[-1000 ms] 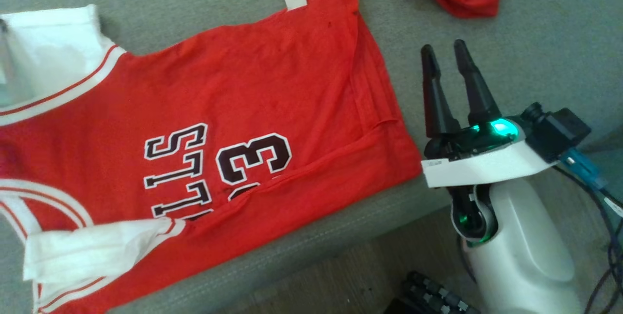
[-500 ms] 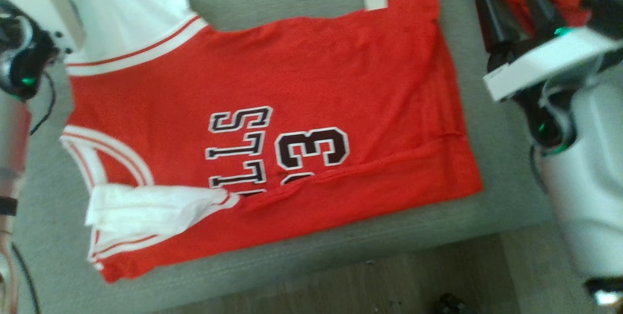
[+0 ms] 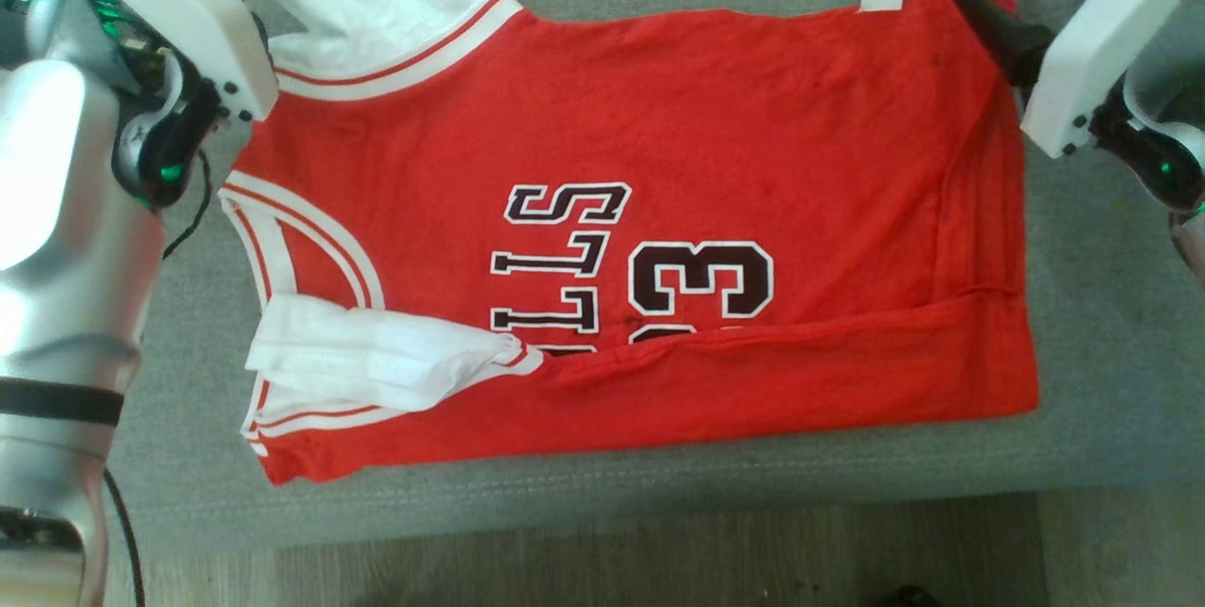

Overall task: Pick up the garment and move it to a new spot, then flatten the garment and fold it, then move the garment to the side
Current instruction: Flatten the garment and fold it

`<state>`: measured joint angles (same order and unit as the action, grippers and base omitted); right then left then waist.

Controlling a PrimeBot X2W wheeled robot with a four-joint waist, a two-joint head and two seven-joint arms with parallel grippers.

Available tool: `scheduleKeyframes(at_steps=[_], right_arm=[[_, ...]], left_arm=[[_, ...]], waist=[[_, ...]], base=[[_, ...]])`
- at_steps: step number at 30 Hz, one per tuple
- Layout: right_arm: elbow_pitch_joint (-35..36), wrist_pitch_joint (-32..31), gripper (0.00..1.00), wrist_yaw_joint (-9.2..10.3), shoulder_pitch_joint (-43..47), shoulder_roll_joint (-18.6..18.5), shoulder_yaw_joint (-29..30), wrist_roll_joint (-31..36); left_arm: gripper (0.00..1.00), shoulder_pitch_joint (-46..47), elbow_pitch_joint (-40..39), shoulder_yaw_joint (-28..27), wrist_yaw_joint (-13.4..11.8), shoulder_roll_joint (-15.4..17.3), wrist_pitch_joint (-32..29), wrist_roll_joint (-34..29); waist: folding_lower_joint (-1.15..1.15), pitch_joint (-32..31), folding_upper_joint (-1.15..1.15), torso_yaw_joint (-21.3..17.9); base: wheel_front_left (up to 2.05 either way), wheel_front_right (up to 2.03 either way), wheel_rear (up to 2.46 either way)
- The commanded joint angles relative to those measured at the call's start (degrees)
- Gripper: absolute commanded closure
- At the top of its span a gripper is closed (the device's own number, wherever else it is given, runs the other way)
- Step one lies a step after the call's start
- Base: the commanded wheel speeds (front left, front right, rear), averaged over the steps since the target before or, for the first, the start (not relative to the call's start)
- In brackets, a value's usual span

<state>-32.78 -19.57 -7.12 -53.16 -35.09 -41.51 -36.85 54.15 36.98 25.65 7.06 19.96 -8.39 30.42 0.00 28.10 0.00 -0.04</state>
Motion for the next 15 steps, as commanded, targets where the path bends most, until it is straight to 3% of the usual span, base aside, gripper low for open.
scheduleKeyframes(at_steps=[1,7,15], right_arm=[[0.9,-0.3,0.00,-0.36,-0.6,-1.6,-1.3,-1.1],[-1.7,-1.2,0.00,-0.36,-3.9,-3.8,-8.4,-2.7],[-5.8,0.4,0.00,-0.36,-6.3,-3.6,-14.1,-5.5]], left_arm=[[1.00,1.9,-1.6,-1.5,0.0,2.2,0.5,0.1],[1.00,2.6,-1.1,-0.9,0.1,2.2,1.0,0.5],[1.00,3.2,-0.1,-0.4,0.2,2.5,1.4,0.9]], waist=[[0.00,0.4,0.00,0.2],[0.00,1.2,0.00,0.4],[0.00,1.4,0.00,0.7]], base=[[0.00,0.00,0.00],[0.00,0.00,0.00],[0.00,0.00,0.00]])
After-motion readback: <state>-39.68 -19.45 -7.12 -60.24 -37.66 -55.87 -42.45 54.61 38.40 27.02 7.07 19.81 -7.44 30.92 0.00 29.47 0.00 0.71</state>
